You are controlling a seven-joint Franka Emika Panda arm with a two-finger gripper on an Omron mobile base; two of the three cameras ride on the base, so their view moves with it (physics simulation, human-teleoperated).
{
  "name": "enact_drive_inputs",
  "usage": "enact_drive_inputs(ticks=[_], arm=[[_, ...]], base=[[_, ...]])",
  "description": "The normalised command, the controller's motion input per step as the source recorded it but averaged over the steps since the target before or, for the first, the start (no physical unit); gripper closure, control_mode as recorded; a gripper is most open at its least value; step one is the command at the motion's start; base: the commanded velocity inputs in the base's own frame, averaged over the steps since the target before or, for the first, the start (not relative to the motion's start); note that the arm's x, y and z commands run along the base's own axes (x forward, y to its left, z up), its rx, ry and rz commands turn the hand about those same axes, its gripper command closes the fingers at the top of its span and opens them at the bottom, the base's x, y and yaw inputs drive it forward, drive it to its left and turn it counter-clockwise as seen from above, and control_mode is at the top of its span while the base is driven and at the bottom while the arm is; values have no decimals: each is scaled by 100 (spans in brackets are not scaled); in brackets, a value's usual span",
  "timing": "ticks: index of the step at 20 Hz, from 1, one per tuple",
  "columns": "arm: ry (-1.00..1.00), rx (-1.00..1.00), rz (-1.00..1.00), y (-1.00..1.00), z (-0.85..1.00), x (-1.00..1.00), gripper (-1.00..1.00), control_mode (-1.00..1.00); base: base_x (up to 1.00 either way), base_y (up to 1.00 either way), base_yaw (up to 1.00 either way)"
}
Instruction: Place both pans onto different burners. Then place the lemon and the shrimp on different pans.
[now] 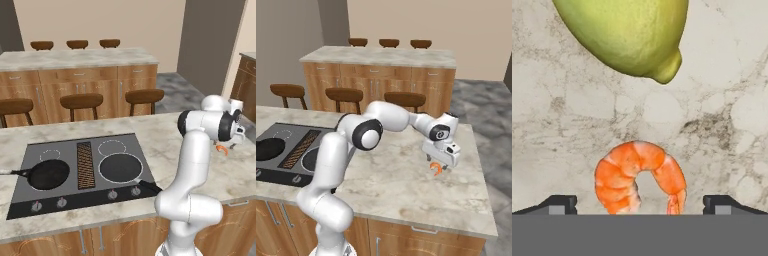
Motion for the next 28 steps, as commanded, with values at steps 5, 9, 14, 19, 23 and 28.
enact_drive_inputs(ticks=[5, 9, 14, 19, 23, 28], arm=[[0, 1, 0, -2, -12, 12, -100, -100], [1, 1, 0, -3, -14, 0, -100, -100], [3, 0, 0, -1, -11, 0, -100, -100], [1, 0, 0, 0, -16, 0, -100, -100], [0, 1, 0, -5, -9, 6, -100, -100], [0, 0, 0, 0, -34, 1, 100, -100]], base=[[0, 0, 0], [0, 0, 0], [0, 0, 0], [0, 0, 0], [0, 0, 0], [0, 0, 0]])
